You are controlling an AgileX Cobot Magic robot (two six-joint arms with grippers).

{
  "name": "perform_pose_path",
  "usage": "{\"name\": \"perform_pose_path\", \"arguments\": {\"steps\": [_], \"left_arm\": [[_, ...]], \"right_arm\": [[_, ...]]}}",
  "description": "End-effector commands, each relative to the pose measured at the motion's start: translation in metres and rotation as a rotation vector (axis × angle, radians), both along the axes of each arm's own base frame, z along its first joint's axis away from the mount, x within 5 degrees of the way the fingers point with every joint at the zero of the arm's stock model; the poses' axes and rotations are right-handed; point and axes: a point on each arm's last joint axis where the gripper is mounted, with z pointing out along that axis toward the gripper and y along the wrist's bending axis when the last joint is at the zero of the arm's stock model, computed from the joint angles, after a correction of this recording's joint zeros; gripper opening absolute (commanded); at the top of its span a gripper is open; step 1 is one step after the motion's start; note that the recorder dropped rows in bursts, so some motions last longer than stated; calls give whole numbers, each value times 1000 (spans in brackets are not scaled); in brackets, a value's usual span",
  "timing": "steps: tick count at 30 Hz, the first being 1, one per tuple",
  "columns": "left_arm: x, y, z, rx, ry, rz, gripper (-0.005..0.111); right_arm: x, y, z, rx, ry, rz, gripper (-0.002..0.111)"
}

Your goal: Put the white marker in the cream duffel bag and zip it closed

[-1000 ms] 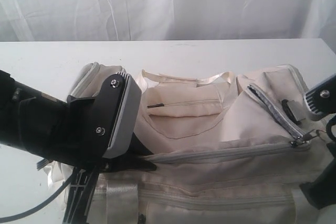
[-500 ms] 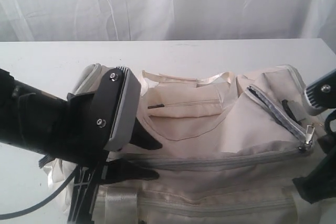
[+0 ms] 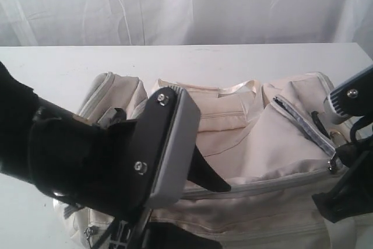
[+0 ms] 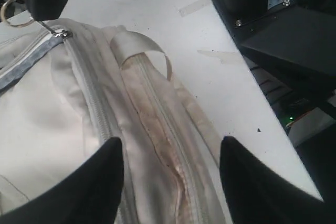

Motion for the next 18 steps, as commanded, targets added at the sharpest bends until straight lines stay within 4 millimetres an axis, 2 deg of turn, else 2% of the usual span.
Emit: {"name": "perform_pose_path", "arguments": {"steps": [1,6,13,18], "left_arm": [[3,-12,-7,0,-14,41,59],[11,-20,-15,20,-30,81,59],[28,-37,-2,-19,-70,110,59],[33,-48,-8,-6,-19,73,59]], "right_arm": [[1,0,0,-12,-12,11,0],[1,1,0,-12,-18,35,0],[1,2,0,-7,-18,43,0],[1,2,0,-8,-19,46,0]]}}
